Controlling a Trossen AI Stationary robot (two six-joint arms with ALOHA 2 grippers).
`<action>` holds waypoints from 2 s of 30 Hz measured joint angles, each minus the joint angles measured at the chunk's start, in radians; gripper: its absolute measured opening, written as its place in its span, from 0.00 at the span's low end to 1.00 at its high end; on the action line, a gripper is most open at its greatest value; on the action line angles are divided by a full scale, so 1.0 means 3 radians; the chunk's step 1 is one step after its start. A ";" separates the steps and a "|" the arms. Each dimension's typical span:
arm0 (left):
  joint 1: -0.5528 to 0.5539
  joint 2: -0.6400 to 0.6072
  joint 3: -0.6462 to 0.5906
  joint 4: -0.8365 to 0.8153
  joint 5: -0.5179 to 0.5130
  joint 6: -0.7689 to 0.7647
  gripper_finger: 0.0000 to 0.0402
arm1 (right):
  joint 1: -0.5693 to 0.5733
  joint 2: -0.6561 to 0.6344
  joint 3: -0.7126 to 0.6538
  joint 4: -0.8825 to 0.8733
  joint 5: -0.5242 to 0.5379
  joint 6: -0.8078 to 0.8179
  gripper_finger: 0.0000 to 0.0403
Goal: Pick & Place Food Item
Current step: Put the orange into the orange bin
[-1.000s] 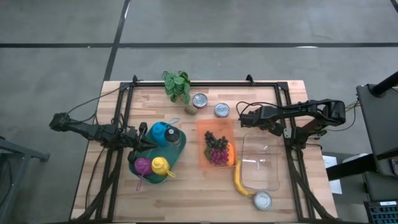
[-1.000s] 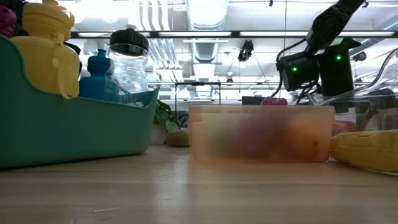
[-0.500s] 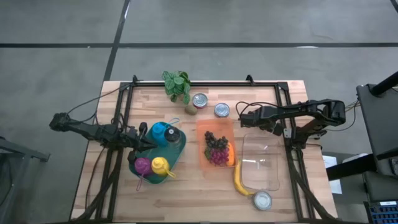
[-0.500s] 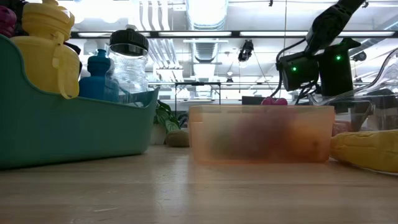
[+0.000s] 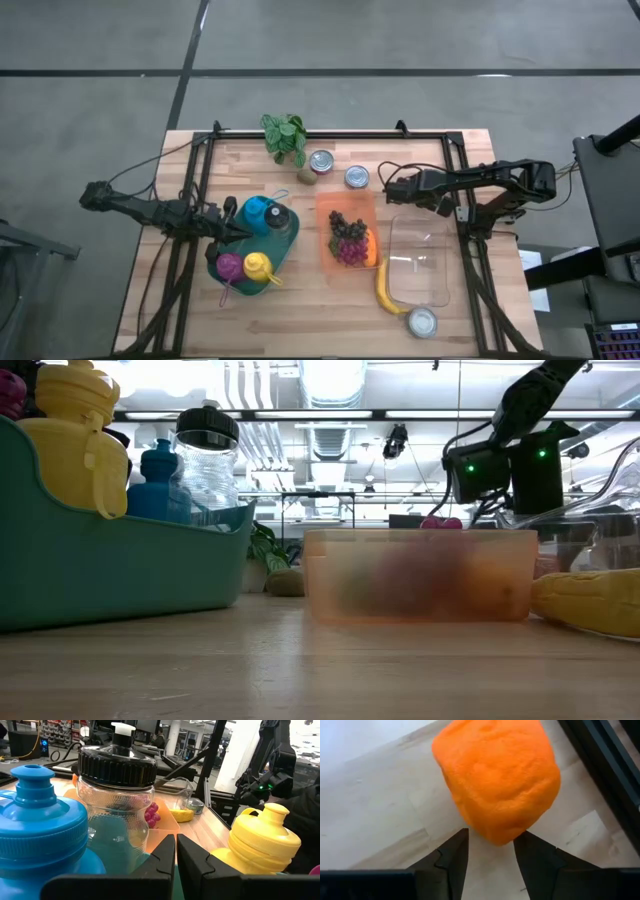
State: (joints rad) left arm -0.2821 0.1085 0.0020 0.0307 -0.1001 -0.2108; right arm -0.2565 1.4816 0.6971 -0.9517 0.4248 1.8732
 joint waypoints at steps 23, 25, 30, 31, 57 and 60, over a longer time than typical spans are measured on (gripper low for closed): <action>0.0000 0.0000 -0.0001 0.0000 0.0000 0.0000 0.05 | 0.0003 -0.0273 0.0001 -0.0099 0.0086 0.0138 0.90; 0.0000 0.0000 0.0000 0.0000 0.0000 0.0000 0.05 | 0.0003 -0.0331 0.0001 -0.0173 0.0095 0.0188 0.90; -0.0001 -0.0001 0.0000 0.0000 0.0000 0.0000 0.05 | -0.0043 -0.0424 0.0001 -0.0331 0.0222 0.0266 0.90; -0.0001 -0.0001 -0.0001 0.0000 0.0000 -0.0001 0.05 | -0.0075 -0.0424 0.0001 -0.0334 0.0243 0.0262 0.90; 0.0000 -0.0001 -0.0001 0.0000 0.0000 0.0000 0.05 | -0.0894 -0.0353 -0.0041 0.0254 0.0138 -0.0877 0.90; -0.0001 -0.0001 -0.0001 0.0001 0.0000 0.0000 0.05 | -0.0894 -0.0353 -0.0137 0.0405 0.0069 -0.0875 0.90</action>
State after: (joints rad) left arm -0.2824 0.1082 0.0017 0.0310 -0.1001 -0.2108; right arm -0.5247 1.3758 0.6560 -0.8301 0.4456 1.6107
